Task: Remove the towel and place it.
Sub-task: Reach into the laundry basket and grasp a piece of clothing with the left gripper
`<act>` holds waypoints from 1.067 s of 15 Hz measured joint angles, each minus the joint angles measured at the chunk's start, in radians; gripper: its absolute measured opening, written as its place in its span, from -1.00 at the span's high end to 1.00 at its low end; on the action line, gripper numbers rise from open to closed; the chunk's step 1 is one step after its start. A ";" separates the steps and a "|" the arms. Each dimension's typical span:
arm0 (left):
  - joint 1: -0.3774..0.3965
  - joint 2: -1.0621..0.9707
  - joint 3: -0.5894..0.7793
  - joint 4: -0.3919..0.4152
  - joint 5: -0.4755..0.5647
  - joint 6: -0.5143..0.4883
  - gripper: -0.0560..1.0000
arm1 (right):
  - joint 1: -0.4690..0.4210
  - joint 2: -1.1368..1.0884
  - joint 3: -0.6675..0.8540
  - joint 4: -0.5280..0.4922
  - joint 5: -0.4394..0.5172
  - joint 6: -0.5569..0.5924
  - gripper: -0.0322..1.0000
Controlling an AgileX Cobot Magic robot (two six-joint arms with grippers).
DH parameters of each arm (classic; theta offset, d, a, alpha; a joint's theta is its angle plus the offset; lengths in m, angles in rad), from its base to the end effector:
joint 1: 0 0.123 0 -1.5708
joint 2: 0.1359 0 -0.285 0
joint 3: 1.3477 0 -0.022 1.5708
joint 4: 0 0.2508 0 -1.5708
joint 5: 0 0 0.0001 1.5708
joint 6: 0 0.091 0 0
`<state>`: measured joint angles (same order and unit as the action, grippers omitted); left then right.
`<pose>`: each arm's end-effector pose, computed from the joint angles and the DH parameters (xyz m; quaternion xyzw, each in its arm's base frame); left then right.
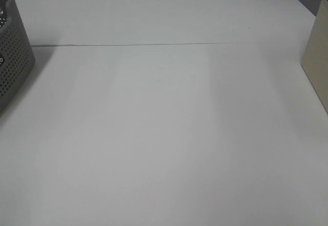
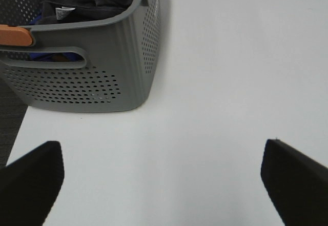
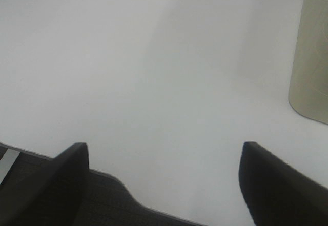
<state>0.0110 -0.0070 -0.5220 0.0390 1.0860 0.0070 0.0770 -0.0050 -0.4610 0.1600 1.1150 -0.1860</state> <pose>-0.0097 0.0030 0.2813 -0.0030 0.8521 0.0242 0.5228 -0.0053 0.0127 0.2630 -0.1183 0.8646 0.0535 0.4855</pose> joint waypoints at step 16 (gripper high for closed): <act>0.005 1.213 -0.837 0.368 0.108 0.824 -0.98 | 0.000 0.000 0.000 -0.001 0.000 0.000 -0.55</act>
<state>0.0160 1.2060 -1.3590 0.4070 1.1940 0.8310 0.0770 -0.0050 -0.4610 0.1590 1.1150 -0.1860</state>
